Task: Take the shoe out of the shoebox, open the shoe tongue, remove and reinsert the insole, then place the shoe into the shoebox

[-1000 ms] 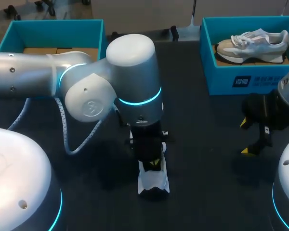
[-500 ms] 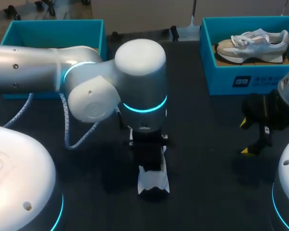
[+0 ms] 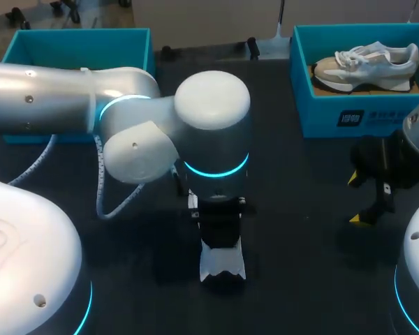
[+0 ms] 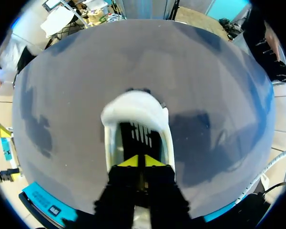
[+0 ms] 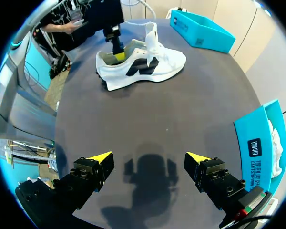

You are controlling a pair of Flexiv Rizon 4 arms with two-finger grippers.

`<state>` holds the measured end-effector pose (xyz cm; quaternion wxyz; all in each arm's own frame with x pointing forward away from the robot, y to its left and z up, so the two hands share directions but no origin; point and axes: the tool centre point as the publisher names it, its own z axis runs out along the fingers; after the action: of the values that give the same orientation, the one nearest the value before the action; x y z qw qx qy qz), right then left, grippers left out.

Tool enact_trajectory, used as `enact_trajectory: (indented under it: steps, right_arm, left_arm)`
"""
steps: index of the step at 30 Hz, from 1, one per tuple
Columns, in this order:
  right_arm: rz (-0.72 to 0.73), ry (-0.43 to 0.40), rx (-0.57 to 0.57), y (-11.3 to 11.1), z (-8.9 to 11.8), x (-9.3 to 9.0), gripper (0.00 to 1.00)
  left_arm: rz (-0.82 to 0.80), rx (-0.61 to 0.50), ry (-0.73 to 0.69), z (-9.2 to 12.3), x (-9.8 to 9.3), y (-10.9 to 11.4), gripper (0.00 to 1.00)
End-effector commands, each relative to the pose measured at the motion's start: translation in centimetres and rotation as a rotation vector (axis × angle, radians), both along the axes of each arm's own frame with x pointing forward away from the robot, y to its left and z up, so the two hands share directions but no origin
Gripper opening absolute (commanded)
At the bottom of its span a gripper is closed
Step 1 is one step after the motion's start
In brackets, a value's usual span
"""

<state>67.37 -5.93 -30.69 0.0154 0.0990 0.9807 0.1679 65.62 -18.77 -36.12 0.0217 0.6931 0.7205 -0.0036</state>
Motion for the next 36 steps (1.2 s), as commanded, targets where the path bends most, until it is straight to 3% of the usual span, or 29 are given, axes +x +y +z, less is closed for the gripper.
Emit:
enact_trajectory:
  steps: [1,4,9,11,12,13,36]
  right_arm:
    - [-0.001,-0.001,-0.003,0.1,-0.1,-0.1,1.00]
    - [-0.001,-0.001,-0.003,0.1,-0.1,-0.1,1.00]
    - [-0.001,-0.001,-0.003,0.1,-0.1,-0.1,1.00]
    - [-0.001,-0.001,-0.003,0.1,-0.1,-0.1,1.00]
    - [-0.001,-0.001,-0.003,0.1,-0.1,-0.1,1.00]
    - [-0.001,-0.001,-0.003,0.1,-0.1,-0.1,1.00]
    - [-0.001,-0.001,-0.003,0.1,-0.1,-0.1,1.00]
  left_arm:
    - [0.002,0.007,0.008,-0.2,1.0,0.4,0.20]
    - [0.003,0.015,0.014,-0.4,1.2,0.5,0.25]
    - [-0.010,0.015,0.029,-0.4,0.8,0.7,0.44]
    - [-0.017,0.015,0.031,-0.2,0.6,0.8,0.73]
    - [-0.019,0.014,0.029,-0.1,0.6,0.8,0.96]
    - [-0.020,0.012,0.028,0.1,0.6,0.8,1.00]
    - [-0.034,-0.078,0.012,2.7,3.2,1.1,1.00]
